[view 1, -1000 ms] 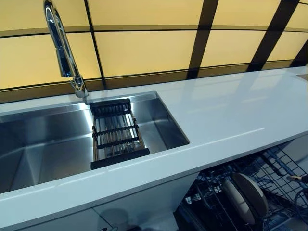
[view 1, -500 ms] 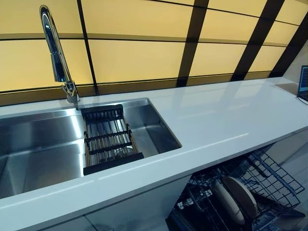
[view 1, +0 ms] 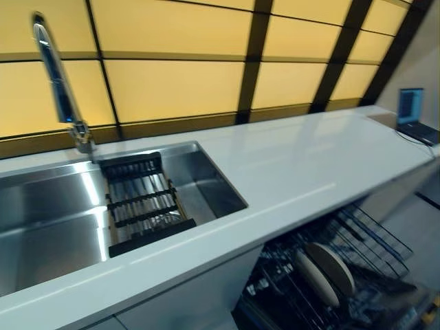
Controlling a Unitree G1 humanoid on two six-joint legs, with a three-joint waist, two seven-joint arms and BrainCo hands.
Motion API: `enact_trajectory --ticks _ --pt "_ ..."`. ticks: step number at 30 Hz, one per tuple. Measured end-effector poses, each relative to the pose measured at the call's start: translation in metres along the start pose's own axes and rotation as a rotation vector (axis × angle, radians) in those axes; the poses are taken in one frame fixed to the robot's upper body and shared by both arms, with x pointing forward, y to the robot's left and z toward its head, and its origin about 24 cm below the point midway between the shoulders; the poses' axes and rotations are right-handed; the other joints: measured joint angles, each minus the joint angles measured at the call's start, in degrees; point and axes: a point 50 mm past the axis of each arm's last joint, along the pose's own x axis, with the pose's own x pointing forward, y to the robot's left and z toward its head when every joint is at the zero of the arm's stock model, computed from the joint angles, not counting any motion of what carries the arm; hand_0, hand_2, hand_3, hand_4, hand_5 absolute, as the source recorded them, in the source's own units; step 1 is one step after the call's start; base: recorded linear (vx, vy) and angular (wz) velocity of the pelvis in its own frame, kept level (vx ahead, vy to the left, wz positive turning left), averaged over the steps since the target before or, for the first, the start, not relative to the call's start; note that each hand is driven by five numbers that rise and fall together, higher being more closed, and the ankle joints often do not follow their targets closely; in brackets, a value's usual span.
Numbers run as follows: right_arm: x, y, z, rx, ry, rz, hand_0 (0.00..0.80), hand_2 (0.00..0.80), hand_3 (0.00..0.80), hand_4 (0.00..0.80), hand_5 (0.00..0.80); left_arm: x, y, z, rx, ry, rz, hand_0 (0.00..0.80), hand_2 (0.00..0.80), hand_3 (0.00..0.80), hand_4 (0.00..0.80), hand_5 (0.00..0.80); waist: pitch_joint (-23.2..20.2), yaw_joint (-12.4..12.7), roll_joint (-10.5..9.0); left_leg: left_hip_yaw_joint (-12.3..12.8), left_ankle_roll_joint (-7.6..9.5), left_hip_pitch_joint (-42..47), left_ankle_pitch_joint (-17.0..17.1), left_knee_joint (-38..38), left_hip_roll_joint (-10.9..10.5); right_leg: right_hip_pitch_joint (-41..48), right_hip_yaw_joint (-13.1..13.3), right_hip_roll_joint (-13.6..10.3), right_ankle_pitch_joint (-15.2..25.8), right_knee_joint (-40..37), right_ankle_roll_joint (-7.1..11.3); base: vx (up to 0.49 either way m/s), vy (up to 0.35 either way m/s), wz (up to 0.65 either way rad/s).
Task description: Take plates into dishwasher
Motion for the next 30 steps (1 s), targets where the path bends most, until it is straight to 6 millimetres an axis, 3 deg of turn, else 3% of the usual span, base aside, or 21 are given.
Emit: enact_trajectory --ticks 1,3,5,6,7,8,10,12,15,18,22,25,27,28,29,30 --pt "0.003 0.007 -0.016 0.010 0.071 0.040 0.000 0.000 0.000 0.000 0.000 -0.001 0.004 0.007 -0.011 -0.017 0.011 0.000 0.000 0.000 0.000 0.000 0.24 1.67 1.32 2.22 -0.19 -1.05 0.62 -0.08 2.73 -2.97 -4.36 0.57 -2.27 10.48 -1.53 -0.413 -0.186 -0.64" --pt "0.005 0.015 -0.029 0.001 0.127 0.085 0.000 0.000 0.000 0.000 0.000 -0.002 0.008 0.012 -0.015 -0.027 0.021 0.000 0.000 0.000 0.000 0.000 0.29 4.65 2.28 4.48 -0.09 -2.04 0.87 0.54 5.09 -3.06 -4.45 -0.51 -5.78 19.16 0.10 -0.351 -0.201 -0.76" --pt "0.005 0.016 -0.035 0.015 0.156 0.097 0.000 0.000 0.000 0.000 0.000 -0.001 0.010 0.011 -0.019 -0.022 0.024 0.000 0.000 0.000 0.000 0.000 -0.31 6.65 1.53 4.88 -1.00 -3.20 1.71 1.88 5.46 -0.16 -3.20 -3.20 -9.24 20.25 2.49 -0.300 -0.230 -0.48" --pt "0.005 0.016 -0.040 0.020 0.178 0.094 0.000 0.000 0.000 0.000 0.000 -0.001 0.013 0.009 -0.017 -0.016 0.032 0.000 0.000 0.000 0.000 0.000 -1.31 7.67 -0.27 4.67 -1.57 -4.31 1.78 2.69 5.12 4.01 -2.66 -4.85 -10.92 13.81 3.29 -0.300 -0.272 -0.40" --pt "0.007 0.018 -0.042 0.026 0.191 0.097 0.000 0.000 0.000 0.000 0.000 -0.001 0.015 0.006 -0.020 -0.008 0.038 0.000 0.000 0.000 0.000 0.000 -1.82 9.26 -1.79 3.04 -2.26 -4.86 2.17 3.18 4.16 7.89 -3.61 -4.98 -11.22 5.09 2.30 -0.297 -0.256 -0.52" --pt "0.008 0.021 -0.042 0.036 0.200 0.103 0.000 0.000 0.000 0.000 0.000 -0.001 0.013 0.003 -0.027 -0.002 0.035 0.000 0.000 0.000 0.000 0.000 -2.23 10.73 -2.36 0.68 -3.37 -6.08 2.51 4.01 3.92 10.23 -4.01 -4.75 -11.51 -0.46 -0.44 -0.237 -0.162 -0.34" --pt "0.008 0.024 -0.046 0.038 0.216 0.108 0.000 0.000 0.000 0.000 0.000 0.000 0.002 0.004 -0.030 -0.004 0.008 0.000 0.000 0.000 0.000 0.000 -2.43 10.02 -1.06 -2.93 -4.39 -8.51 3.56 4.59 4.89 10.77 -4.77 -3.12 -10.74 -2.88 -4.61 -0.258 -0.124 0.32" --pt "0.007 0.038 -0.058 0.055 0.256 0.161 0.000 0.000 0.000 0.000 0.000 0.001 -0.007 -0.001 -0.032 -0.002 -0.015 0.000 0.000 0.000 0.000 0.000 -3.22 10.59 0.53 -4.65 -3.99 -9.23 4.01 4.79 5.29 10.60 -4.92 -1.33 -10.33 -2.85 -5.67 -0.280 -0.122 0.27" --pt "0.005 0.051 -0.078 0.075 0.322 0.217 0.000 0.000 0.000 0.000 0.000 0.002 -0.011 -0.005 -0.033 -0.002 -0.020 0.000 0.000 0.000 0.000 0.000 -3.28 10.68 1.14 -6.74 -3.96 -9.81 4.87 4.92 5.56 10.63 -5.10 -0.07 -10.89 -2.31 -6.45 -0.250 -0.125 0.26" --pt "0.000 0.053 -0.099 0.091 0.408 0.243 0.000 0.000 0.000 0.000 0.000 0.002 -0.011 -0.012 -0.035 0.014 -0.012 0.000 0.000 0.000 0.000 0.000 -2.92 10.70 1.55 -7.04 -4.74 -10.37 5.79 4.86 5.53 10.57 -4.15 0.43 -11.49 -1.55 -6.78 -0.159 -0.128 0.36" --pt "0.000 0.059 -0.100 0.099 0.427 0.270 0.000 0.000 0.000 0.000 0.000 0.003 0.001 -0.033 -0.125 0.071 0.024 0.000 0.000 0.000 0.000 0.000 -1.42 10.84 1.82 -7.90 -5.05 -10.31 6.62 5.21 5.24 11.18 -3.18 0.61 -11.72 -1.66 -6.94 -0.177 -0.134 0.10" --pt "0.000 0.061 -0.098 0.079 0.429 0.272 0.000 0.000 0.000 0.000 0.000 0.002 0.005 -0.048 -0.172 0.109 0.036 0.000 0.000 0.000 0.000 0.000 -0.33 12.23 2.81 -10.25 -5.44 -9.81 6.95 5.52 5.30 11.37 -2.59 1.10 -12.06 -0.69 -7.39 -0.312 -0.078 0.12" --pt "0.001 0.066 -0.099 0.075 0.435 0.270 0.000 0.000 0.000 0.000 0.000 0.002 0.012 -0.043 -0.189 0.100 0.053 0.000 0.000 0.000 0.000 0.000 1.12 12.28 3.58 -10.87 -5.89 -10.61 10.91 5.05 4.58 10.81 -3.40 1.67 -13.19 1.93 -8.89 -0.379 -0.020 0.71" --pt "-0.001 0.070 -0.107 0.074 0.455 0.267 0.000 0.000 0.000 0.000 0.000 0.001 0.021 -0.028 -0.190 0.059 0.069 0.000 0.000 0.000 0.000 0.000 1.47 11.71 2.83 -12.56 -11.17 -12.83 17.17 2.12 3.59 7.74 -5.43 1.50 -13.77 5.02 -10.65 -0.365 0.014 1.15" --pt "-0.004 0.072 -0.119 0.068 0.489 0.259 0.000 0.000 0.000 0.000 0.000 0.000 0.024 -0.016 -0.191 0.027 0.074 0.000 0.000 0.000 0.000 0.000 1.27 11.04 2.04 -13.15 -7.86 -13.79 18.16 0.92 2.80 6.45 -8.71 -0.34 -14.13 5.37 -11.03 -0.261 0.033 1.01" --pt "-0.003 0.089 -0.118 0.086 0.489 0.283 0.000 0.000 0.000 0.000 0.000 -0.001 0.030 -0.006 -0.192 -0.007 0.086 0.000 0.000 0.000 0.000 0.000 1.44 12.11 -0.31 -9.43 -6.27 -13.24 11.94 7.34 1.11 5.82 -9.44 -3.48 -12.36 4.94 -10.48 -0.345 0.067 0.31"
